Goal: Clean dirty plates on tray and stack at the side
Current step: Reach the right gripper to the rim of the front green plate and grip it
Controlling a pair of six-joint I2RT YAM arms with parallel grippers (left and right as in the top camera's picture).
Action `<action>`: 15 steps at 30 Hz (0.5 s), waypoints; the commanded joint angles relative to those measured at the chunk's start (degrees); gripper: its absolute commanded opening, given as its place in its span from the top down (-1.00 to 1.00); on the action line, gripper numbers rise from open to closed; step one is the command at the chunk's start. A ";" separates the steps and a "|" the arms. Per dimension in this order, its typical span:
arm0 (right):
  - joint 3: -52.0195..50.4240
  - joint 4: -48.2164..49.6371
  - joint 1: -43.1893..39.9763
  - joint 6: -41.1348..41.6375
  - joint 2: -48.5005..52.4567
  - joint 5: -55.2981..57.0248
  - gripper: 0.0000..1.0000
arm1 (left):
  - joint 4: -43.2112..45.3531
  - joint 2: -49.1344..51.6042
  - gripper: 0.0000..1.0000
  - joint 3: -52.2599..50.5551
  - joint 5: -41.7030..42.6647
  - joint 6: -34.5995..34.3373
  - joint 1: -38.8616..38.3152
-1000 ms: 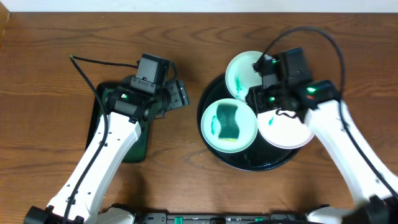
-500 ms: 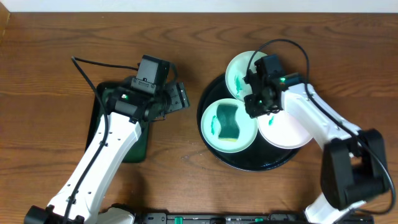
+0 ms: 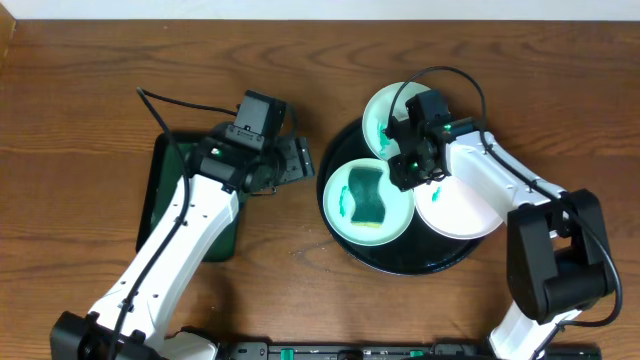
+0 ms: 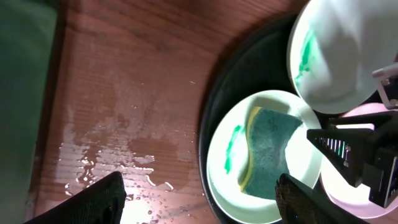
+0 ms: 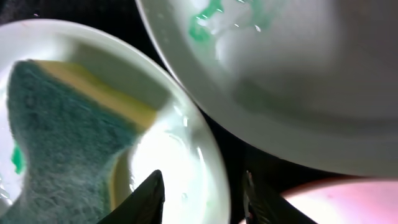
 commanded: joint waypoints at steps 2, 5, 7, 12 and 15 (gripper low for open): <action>-0.09 -0.57 -1.46 -1.29 1.44 -0.59 0.36 | 0.59 0.33 -0.57 -0.74 0.28 0.83 -1.11; -0.09 -0.74 -2.64 -1.31 1.73 -1.49 0.44 | 0.79 0.33 -0.56 -0.74 0.31 0.81 -2.10; -0.09 -0.70 -3.37 -1.81 1.73 -4.07 0.45 | 0.83 0.44 -0.56 -0.74 0.28 0.81 -3.04; -0.15 -0.85 -4.09 -3.23 1.75 -7.17 0.48 | 2.12 2.12 -0.56 -0.74 0.28 0.79 -5.31; -0.63 -0.66 -4.09 -3.28 1.75 -7.17 0.61 | 2.62 3.61 -0.54 -0.74 0.31 0.55 -6.16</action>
